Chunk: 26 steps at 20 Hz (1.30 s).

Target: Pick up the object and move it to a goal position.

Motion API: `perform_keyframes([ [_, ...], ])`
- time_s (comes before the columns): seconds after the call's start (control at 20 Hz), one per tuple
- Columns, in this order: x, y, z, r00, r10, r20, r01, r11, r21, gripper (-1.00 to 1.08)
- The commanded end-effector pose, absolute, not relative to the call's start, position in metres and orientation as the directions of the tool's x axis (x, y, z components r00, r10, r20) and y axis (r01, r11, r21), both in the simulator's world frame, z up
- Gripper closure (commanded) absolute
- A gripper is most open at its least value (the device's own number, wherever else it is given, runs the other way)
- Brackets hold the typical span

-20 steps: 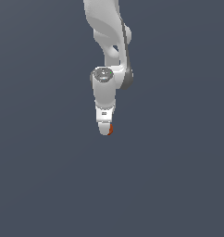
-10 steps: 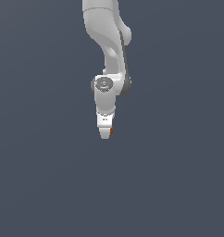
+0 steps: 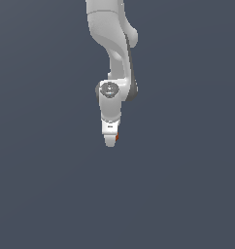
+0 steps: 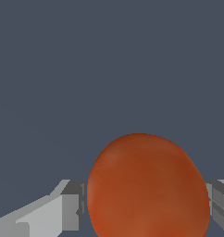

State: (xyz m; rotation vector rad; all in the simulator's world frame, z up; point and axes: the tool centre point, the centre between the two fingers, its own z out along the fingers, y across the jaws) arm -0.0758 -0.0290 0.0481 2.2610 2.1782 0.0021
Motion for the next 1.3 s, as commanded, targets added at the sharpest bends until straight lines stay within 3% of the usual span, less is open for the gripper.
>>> perform_keyframes([
  [0.0, -0.077, -0.029, 0.047, 0.038, 0.999, 0.000, 0.999, -0.038, 0.000, 1.08],
  [0.6, -0.068, -0.008, 0.070, 0.037, 0.999, 0.000, 0.999, -0.037, 0.002, 1.08],
  [1.25, -0.033, 0.083, 0.162, 0.036, 0.999, 0.001, 0.999, -0.036, 0.000, 1.08],
])
